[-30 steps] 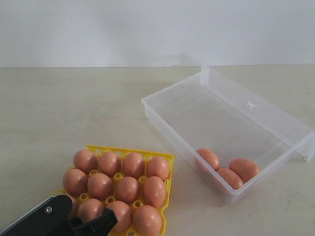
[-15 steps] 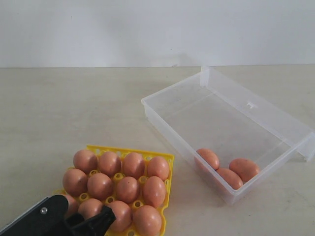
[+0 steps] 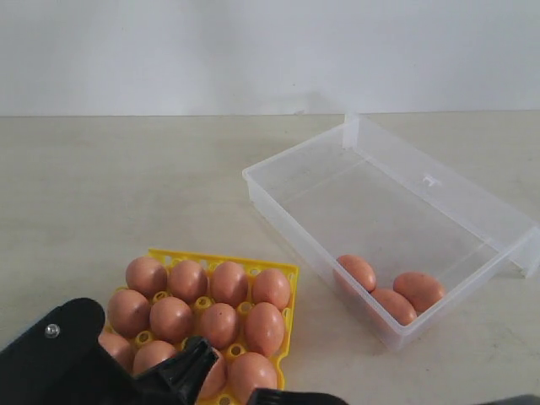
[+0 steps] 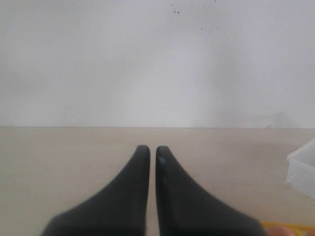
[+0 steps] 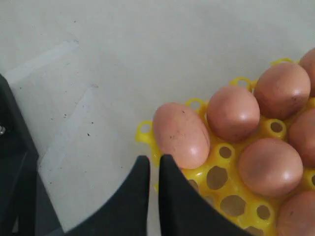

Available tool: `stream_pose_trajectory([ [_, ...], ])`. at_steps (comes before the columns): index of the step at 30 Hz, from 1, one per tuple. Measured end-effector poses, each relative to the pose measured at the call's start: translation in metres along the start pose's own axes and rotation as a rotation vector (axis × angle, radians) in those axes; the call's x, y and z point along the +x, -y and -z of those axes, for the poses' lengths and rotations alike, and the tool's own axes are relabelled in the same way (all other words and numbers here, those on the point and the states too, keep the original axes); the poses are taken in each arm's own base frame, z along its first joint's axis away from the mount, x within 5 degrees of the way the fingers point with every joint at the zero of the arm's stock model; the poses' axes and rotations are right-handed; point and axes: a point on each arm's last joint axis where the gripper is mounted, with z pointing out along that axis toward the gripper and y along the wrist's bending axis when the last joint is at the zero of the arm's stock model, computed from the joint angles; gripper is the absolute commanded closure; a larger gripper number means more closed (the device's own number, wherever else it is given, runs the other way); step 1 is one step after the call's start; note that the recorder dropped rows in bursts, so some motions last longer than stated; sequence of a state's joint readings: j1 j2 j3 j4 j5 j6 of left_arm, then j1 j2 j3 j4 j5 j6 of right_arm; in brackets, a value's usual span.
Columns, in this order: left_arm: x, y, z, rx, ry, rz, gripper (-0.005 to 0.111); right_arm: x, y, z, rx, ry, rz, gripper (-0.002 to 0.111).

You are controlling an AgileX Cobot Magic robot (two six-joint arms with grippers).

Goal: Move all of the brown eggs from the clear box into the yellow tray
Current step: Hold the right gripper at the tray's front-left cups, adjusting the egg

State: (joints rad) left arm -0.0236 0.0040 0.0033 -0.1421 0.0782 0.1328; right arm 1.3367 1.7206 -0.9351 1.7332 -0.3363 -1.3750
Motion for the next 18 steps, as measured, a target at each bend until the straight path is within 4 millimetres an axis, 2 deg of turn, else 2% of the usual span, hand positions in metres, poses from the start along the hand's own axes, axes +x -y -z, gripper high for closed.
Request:
stream_pose_trajectory([
  [3, 0.000, 0.000, 0.000, 0.000, 0.000, 0.000, 0.103, 0.008, 0.001, -0.009, 0.029, -0.028, 0.013, 0.108],
  [8, 0.000, 0.000, 0.000, 0.000, 0.000, 0.000, 0.103, 0.033, 0.000, -0.035, 0.054, -0.122, 0.044, 0.108],
  [12, 0.000, 0.000, 0.000, 0.000, 0.000, 0.000, 0.103, 0.034, 0.002, -0.036, 0.068, -0.121, 0.054, 0.108],
  [18, 0.000, 0.000, 0.000, 0.000, 0.000, 0.000, 0.103, 0.025, 0.004, -0.037, 0.100, -0.024, 0.107, 0.108],
])
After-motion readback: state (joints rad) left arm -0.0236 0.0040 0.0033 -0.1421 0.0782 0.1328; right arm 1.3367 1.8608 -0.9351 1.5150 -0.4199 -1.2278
